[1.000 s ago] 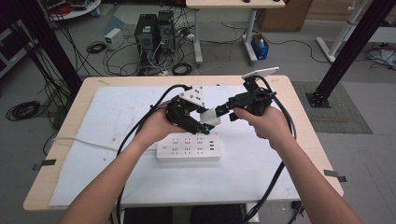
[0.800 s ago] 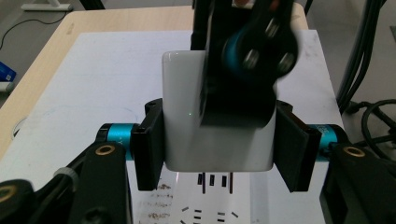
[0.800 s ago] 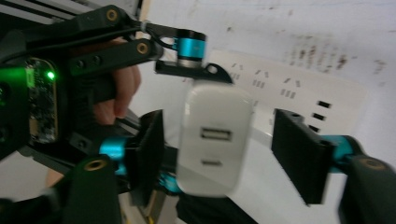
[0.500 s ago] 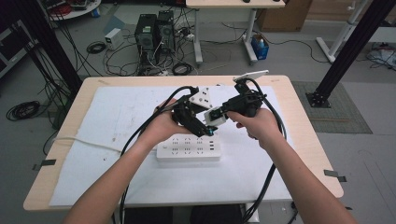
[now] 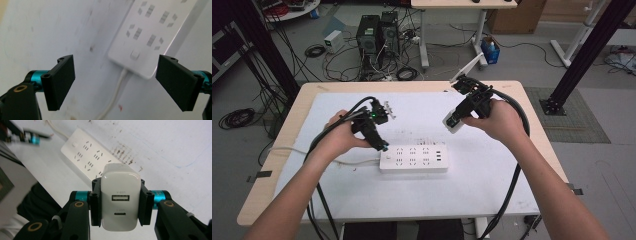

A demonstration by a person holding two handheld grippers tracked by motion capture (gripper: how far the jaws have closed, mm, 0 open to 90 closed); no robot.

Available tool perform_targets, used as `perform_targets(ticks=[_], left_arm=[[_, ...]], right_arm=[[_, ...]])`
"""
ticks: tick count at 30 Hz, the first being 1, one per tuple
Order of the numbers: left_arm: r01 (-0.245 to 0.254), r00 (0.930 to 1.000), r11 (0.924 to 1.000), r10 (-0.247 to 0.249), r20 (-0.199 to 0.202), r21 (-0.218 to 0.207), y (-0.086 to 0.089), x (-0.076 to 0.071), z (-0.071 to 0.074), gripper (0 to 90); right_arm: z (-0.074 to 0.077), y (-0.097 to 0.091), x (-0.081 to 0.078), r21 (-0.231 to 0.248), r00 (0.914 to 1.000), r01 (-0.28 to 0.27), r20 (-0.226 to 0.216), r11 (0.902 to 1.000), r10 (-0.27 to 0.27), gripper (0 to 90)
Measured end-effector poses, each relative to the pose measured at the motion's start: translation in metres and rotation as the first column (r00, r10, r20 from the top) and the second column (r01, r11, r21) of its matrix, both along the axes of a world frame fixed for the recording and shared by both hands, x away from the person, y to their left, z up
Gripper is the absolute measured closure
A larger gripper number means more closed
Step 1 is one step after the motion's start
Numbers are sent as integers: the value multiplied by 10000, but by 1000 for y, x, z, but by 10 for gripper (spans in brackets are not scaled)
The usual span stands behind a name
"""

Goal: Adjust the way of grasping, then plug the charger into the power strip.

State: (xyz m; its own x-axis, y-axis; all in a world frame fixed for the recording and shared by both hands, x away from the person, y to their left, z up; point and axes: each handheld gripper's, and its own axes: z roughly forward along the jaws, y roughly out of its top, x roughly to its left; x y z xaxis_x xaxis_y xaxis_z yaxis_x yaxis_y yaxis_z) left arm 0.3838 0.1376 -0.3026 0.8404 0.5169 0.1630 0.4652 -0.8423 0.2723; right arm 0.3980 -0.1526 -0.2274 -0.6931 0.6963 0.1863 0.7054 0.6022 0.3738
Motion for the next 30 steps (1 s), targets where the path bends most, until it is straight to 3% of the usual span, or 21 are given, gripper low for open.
perform_targets(ticks=[1,3,5,7,10,13,15,22,25,28,29,30], left_arm=[[-182,9995,9995,189,-252,273,8,2,-2,160],[-589,9977,9957,612,-307,722,21,3,-5,160],[-766,9963,9941,793,-323,774,26,3,-7,160],[-925,9944,9927,961,-431,780,34,3,-8,160],[-957,9939,9924,995,-471,768,40,1,-8,160],[-1047,9932,9923,1077,-439,669,44,0,-8,160],[-1055,9931,9924,1084,-446,627,45,-1,-8,160],[-923,9949,9951,935,-368,355,45,-6,-5,160],[-853,9957,9959,863,-327,318,43,-7,-5,160],[-469,9983,9989,471,-337,73,44,-9,-2,160],[-469,9983,9989,471,-337,73,44,-9,-2,160],[-404,9987,9992,404,-320,14,44,-10,-1,160]], right_arm=[[1,1,0,-225,9997,-221,61,9995,223,623],[1,4,0,-591,9970,-727,221,9956,741,623],[1,5,1,-703,9958,-865,235,9938,883,623],[5,9,3,-852,9899,-1393,156,9866,1411,623],[7,13,4,-1117,9870,-1576,126,9812,1599,623],[6,18,5,-1662,9820,-1830,159,9690,1882,623],[6,18,5,-1662,9820,-1830,159,9690,1882,623],[0,27,7,-1965,9720,-2282,105,9536,2348,623],[-10,39,11,-2160,9572,-2825,0,9346,2893,622],[-24,54,15,-2360,9433,-3279,-290,9147,3307,622],[-24,54,15,-2360,9433,-3279,-290,9147,3307,622],[-37,64,17,-2515,9227,-3813,-441,8896,3830,622]])
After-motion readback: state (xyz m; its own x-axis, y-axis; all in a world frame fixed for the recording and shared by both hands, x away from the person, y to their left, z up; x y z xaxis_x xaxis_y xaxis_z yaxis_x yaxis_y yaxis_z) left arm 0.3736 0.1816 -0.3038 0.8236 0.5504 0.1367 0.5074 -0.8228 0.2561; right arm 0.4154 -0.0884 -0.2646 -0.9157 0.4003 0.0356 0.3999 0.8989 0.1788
